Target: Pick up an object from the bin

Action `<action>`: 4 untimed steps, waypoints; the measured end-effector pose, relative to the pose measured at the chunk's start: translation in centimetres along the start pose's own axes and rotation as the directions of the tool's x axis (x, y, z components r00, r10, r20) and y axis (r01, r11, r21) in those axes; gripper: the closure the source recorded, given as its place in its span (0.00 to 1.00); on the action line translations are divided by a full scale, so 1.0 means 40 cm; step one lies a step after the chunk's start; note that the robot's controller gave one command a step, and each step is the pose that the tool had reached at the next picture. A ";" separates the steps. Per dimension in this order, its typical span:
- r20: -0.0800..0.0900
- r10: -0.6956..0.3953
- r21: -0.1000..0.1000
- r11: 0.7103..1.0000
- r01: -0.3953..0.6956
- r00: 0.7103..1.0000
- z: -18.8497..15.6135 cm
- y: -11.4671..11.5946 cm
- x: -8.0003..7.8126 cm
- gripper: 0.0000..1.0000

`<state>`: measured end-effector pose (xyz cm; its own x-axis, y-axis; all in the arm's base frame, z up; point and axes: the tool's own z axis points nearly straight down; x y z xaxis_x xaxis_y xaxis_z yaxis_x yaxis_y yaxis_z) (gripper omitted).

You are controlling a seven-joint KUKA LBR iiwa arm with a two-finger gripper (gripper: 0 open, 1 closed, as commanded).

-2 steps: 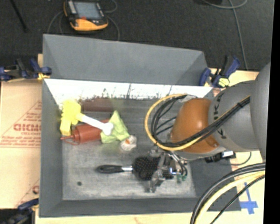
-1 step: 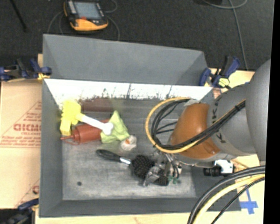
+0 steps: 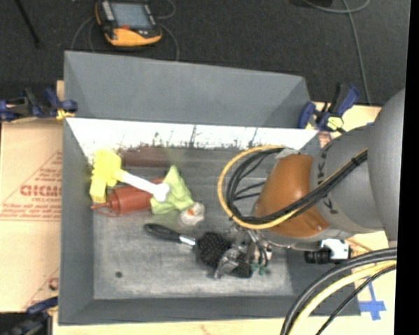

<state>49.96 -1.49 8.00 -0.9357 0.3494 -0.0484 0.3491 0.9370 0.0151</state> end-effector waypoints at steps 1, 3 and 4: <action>-0.013 -0.001 0.004 1.000 0.001 1.000 -0.015 -0.002 0.003 1.00; -0.046 -0.002 0.014 1.000 0.003 0.999 -0.093 -0.006 0.009 1.00; -0.045 -0.004 0.014 1.000 0.004 0.999 -0.118 -0.005 0.007 1.00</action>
Offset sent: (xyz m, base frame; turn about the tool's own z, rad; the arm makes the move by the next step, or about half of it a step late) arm 0.0001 0.0000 0.0587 -0.0004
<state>49.37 -1.57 12.70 -0.9384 0.3456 -0.0033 0.3456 0.9384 0.0011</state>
